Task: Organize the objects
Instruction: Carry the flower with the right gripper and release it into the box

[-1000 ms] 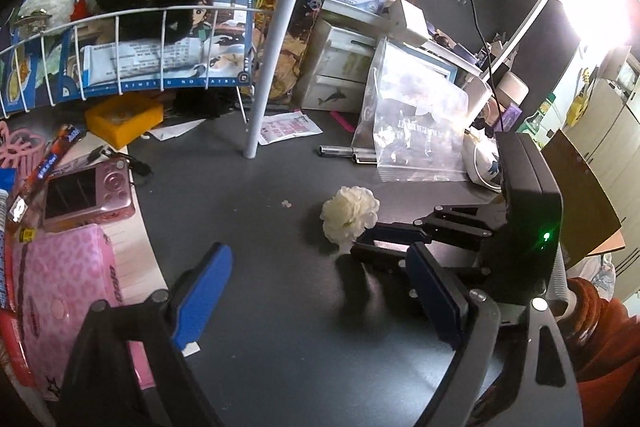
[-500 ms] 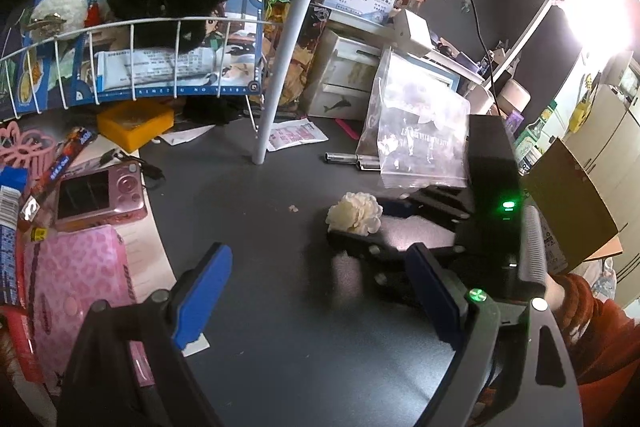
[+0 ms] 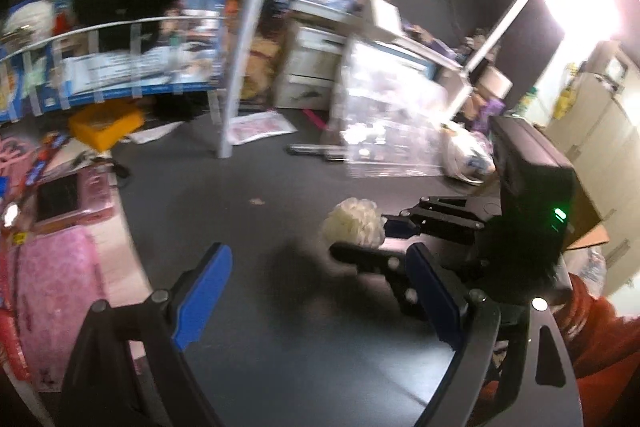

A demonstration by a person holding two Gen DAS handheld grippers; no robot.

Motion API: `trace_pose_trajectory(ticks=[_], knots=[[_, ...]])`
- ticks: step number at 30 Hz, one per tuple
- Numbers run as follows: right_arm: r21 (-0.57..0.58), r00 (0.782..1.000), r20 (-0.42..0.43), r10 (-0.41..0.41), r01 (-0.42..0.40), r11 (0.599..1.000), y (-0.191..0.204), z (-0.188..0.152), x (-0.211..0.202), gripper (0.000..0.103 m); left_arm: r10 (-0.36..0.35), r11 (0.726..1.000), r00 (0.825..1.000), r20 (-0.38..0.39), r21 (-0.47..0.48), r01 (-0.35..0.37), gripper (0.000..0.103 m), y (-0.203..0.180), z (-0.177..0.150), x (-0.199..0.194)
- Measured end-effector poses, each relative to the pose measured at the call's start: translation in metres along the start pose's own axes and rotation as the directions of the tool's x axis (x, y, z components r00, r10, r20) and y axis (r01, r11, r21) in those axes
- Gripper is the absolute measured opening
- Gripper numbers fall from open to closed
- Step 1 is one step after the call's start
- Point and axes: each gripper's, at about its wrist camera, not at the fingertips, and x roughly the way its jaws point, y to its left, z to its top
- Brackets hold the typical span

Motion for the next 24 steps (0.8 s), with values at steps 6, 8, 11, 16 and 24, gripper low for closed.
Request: trace_pose_trajectory(ticks=[6, 8, 11, 16, 24], knots=[[-0.086, 0.994, 0.11, 0.013, -0.003, 0.996, 0.028, -0.006, -0.064, 0.023, -0.17, 0.982, 0.985, -0.039, 0.077, 0.173, 0.066, -0.044, 0.013, -0.007], [-0.107, 0.988, 0.152, 0.001, 0.015, 0.994, 0.034, -0.007, -0.088, 0.023, -0.204, 0.97, 0.978, -0.045, 0.122, 0.208, 0.057, -0.065, 0.019, -0.014], [-0.131, 0.978, 0.209, -0.027, 0.055, 0.99, 0.039, -0.011, -0.123, 0.023, -0.235, 0.953, 0.97, -0.054, 0.183, 0.241, 0.048, -0.097, 0.03, -0.024], [-0.128, 0.955, 0.272, -0.115, 0.155, 0.98, 0.032, -0.021, -0.172, 0.023, -0.243, 0.929, 0.968, -0.061, 0.272, 0.25, 0.036, -0.15, 0.046, -0.031], [-0.055, 0.917, 0.293, -0.271, 0.299, 0.953, -0.017, -0.045, -0.24, 0.023, -0.302, 0.871, 0.945, -0.127, 0.366, 0.328, 0.035, -0.245, 0.076, 0.001]])
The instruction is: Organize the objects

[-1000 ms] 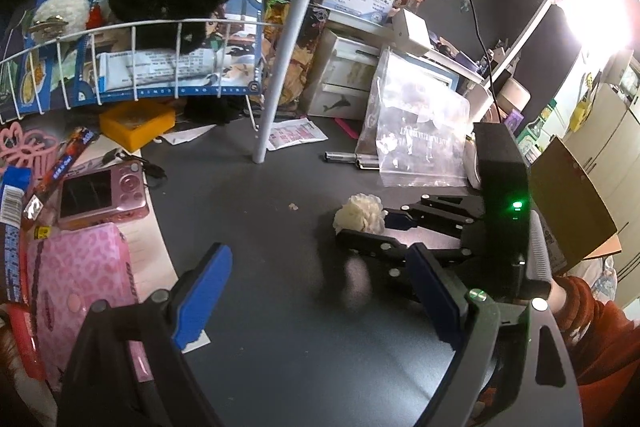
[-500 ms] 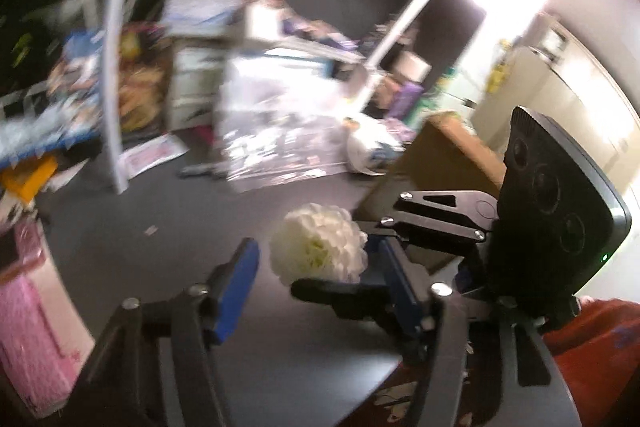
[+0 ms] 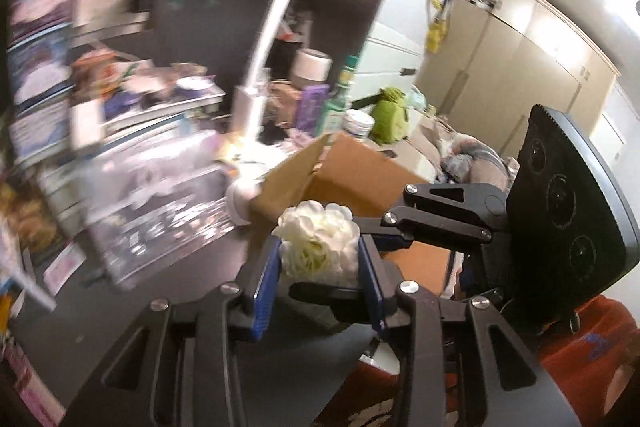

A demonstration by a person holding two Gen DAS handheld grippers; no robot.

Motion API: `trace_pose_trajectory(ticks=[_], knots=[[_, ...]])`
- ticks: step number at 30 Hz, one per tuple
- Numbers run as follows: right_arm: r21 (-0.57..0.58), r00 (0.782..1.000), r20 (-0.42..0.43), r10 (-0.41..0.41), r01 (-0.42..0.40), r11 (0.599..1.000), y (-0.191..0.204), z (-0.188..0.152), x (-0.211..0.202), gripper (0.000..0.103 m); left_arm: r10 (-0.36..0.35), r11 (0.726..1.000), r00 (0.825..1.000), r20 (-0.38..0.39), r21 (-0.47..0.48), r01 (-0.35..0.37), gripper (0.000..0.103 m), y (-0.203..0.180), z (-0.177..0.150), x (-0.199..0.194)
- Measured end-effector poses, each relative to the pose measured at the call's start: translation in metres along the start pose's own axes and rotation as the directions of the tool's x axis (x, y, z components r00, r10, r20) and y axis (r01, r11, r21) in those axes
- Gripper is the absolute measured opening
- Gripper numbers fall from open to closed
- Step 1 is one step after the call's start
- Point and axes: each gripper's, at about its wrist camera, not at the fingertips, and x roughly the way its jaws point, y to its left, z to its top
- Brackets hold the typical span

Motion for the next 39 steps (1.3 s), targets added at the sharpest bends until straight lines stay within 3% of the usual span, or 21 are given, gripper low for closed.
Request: trace_pose_trajectory(ticks=[4, 7, 9, 11, 12, 13, 15, 19, 21, 23, 26, 28, 30, 33, 34, 39], knots=[[0.066, 0.998, -0.056, -0.016, 0.02, 0.998, -0.042, -0.017, -0.02, 0.024, -0.061, 0.998, 0.996, -0.058, 0.012, 0.062, 0.036, -0.019, 0.019, 0.038], [0.109, 0.995, -0.103, -0.002, 0.013, 0.994, -0.065, -0.032, -0.026, 0.025, -0.052, 0.998, 0.993, -0.106, 0.019, 0.054, 0.036, -0.026, 0.026, 0.06], [0.122, 0.992, -0.129, 0.003, 0.013, 0.992, -0.074, -0.038, -0.025, 0.025, -0.047, 0.999, 0.99, -0.134, 0.014, 0.049, 0.044, -0.028, 0.028, 0.071], [0.137, 0.988, -0.155, 0.023, -0.001, 0.991, -0.08, -0.045, -0.022, 0.03, -0.017, 1.0, 0.99, -0.141, 0.018, 0.02, 0.071, -0.029, 0.029, 0.076], [0.146, 0.985, -0.168, 0.034, -0.009, 0.989, -0.083, -0.048, -0.019, 0.039, -0.004, 1.0, 0.991, -0.137, 0.018, 0.006, 0.076, -0.029, 0.029, 0.076], [0.15, 0.983, -0.177, 0.038, -0.011, 0.989, -0.084, -0.049, -0.018, 0.049, 0.01, 1.0, 0.991, -0.132, 0.018, -0.008, 0.078, -0.029, 0.029, 0.075], [0.143, 0.982, -0.184, 0.033, -0.006, 0.99, -0.085, -0.052, -0.017, 0.06, 0.031, 0.999, 0.992, -0.123, 0.018, -0.029, 0.084, -0.029, 0.029, 0.073], [0.132, 0.98, -0.195, 0.026, 0.0, 0.991, -0.086, -0.053, -0.015, 0.062, 0.088, 0.996, 0.992, -0.09, 0.017, -0.086, 0.087, -0.029, 0.027, 0.064], [0.135, 0.981, -0.194, 0.024, 0.002, 0.991, -0.087, -0.053, -0.015, 0.07, 0.137, 0.99, 0.989, -0.06, 0.021, -0.136, 0.089, -0.03, 0.024, 0.055], [0.134, 0.983, -0.182, 0.011, 0.014, 0.991, -0.086, -0.052, -0.017, 0.072, 0.182, 0.983, 0.983, -0.028, 0.019, -0.181, 0.101, -0.03, 0.019, 0.046], [0.13, 0.987, -0.161, -0.011, 0.033, 0.991, -0.084, -0.05, -0.023, 0.073, 0.256, 0.967, 0.966, 0.04, -0.004, -0.257, 0.102, -0.03, 0.012, 0.028], [0.126, 0.991, -0.135, -0.026, 0.043, 0.991, -0.083, -0.048, -0.028, 0.087, 0.3, 0.954, 0.95, 0.083, -0.019, -0.299, 0.102, -0.032, 0.005, 0.015], [0.124, 0.995, -0.088, -0.046, 0.056, 0.991, -0.082, -0.047, -0.034, 0.097, 0.363, 0.931, 0.922, 0.132, -0.033, -0.362, 0.102, -0.036, -0.002, 0.004], [0.114, 0.997, -0.041, -0.066, 0.07, 0.991, -0.079, -0.043, -0.041, 0.099, 0.446, 0.895, 0.873, 0.2, -0.068, -0.442, 0.102, -0.039, -0.014, -0.01], [0.108, 0.997, -0.025, -0.071, 0.073, 0.991, -0.078, -0.042, -0.043, 0.099, 0.463, 0.886, 0.86, 0.214, -0.088, -0.455, 0.102, -0.04, -0.018, -0.014], [0.075, 0.996, 0.042, -0.076, 0.073, 0.995, -0.074, -0.041, -0.05, 0.103, 0.497, 0.867, 0.833, 0.244, -0.181, -0.464, 0.102, -0.032, -0.032, -0.022]])
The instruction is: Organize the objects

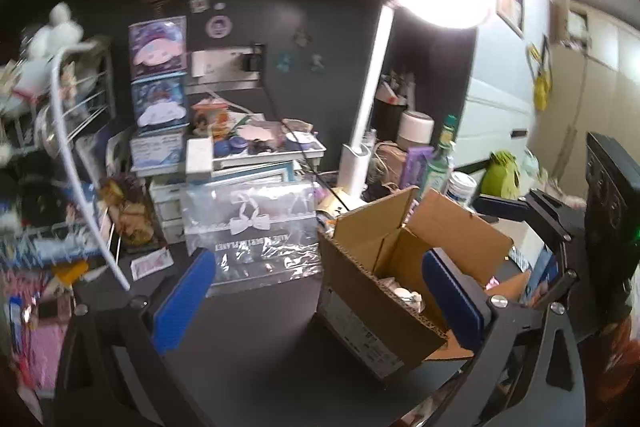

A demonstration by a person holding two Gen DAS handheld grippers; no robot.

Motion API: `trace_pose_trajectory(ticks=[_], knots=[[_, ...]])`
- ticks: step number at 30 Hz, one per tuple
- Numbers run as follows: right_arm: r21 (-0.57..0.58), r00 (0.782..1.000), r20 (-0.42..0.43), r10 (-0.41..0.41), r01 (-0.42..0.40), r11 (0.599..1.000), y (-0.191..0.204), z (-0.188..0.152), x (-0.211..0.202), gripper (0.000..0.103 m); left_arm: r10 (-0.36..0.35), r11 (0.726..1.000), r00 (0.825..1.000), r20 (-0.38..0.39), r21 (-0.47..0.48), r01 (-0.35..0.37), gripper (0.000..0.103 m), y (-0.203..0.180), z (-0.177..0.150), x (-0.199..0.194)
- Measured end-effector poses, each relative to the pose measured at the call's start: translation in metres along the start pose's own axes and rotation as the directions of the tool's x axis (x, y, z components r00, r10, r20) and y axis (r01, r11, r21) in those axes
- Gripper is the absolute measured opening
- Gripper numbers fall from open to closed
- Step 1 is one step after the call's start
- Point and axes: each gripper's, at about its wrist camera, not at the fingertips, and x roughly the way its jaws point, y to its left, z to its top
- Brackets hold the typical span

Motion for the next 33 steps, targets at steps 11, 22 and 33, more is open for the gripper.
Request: trace_pose_trajectory(ticks=[11, 22, 33], knots=[[-0.012, 0.998, 0.039, 0.052, -0.051, 0.999, -0.003, -0.01, 0.006, 0.103, 0.044, 0.997, 0.999, -0.029, -0.057, -0.045, 0.102, 0.019, -0.014, 0.011], [0.035, 0.996, 0.072, 0.051, -0.053, 0.998, -0.01, -0.011, 0.003, 0.103, 0.056, 0.996, 0.998, -0.035, -0.062, -0.058, 0.102, 0.027, -0.016, 0.011], [0.043, 0.996, 0.068, 0.065, -0.068, 0.997, -0.012, -0.01, 0.005, 0.103, 0.068, 0.995, 0.997, -0.034, -0.067, -0.07, 0.102, 0.033, -0.017, 0.009]])
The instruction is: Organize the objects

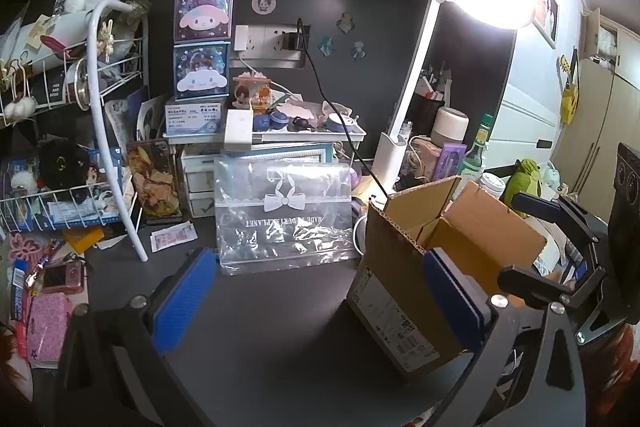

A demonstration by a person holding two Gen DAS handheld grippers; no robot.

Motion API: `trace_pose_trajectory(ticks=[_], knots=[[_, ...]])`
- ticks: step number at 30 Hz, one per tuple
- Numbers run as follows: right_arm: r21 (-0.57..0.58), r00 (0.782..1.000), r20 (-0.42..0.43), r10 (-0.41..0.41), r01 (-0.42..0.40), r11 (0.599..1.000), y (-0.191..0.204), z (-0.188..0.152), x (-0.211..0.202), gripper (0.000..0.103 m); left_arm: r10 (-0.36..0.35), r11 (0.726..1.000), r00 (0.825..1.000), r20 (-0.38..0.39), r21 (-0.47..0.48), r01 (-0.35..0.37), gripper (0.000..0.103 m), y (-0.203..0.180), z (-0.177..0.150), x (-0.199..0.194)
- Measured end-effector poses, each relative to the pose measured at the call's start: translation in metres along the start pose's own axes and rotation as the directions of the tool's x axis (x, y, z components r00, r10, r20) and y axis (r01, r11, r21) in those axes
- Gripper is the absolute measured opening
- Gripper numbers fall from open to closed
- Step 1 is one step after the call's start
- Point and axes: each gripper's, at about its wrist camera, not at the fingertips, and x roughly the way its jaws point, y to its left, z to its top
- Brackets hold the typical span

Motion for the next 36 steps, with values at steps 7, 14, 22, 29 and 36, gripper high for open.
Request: trace_pose_trajectory(ticks=[7, 14, 22, 29, 36], knots=[[0.01, 1.0, -0.004, 0.006, -0.005, 1.0, 0.001, -0.001, 0.001, 0.103, 0.004, 1.0, 1.0, -0.003, 0.007, -0.004, 0.102, 0.0, 0.0, 0.001], [0.011, 1.0, -0.008, 0.008, -0.008, 1.0, 0.008, -0.001, 0.001, 0.103, 0.01, 1.0, 1.0, -0.005, 0.005, -0.01, 0.102, 0.003, -0.001, 0.002], [0.021, 1.0, -0.011, 0.014, -0.013, 1.0, 0.012, -0.001, 0.002, 0.103, 0.021, 1.0, 1.0, -0.004, 0.008, -0.021, 0.102, 0.005, -0.001, 0.003], [0.024, 1.0, -0.011, 0.017, -0.017, 1.0, 0.011, 0.0, 0.003, 0.103, 0.026, 1.0, 1.0, -0.003, 0.009, -0.025, 0.102, 0.006, -0.002, 0.004], [0.023, 1.0, -0.011, 0.013, -0.013, 1.0, 0.014, 0.0, 0.004, 0.103, 0.029, 1.0, 1.0, -0.004, 0.01, -0.029, 0.102, 0.007, -0.002, 0.004]])
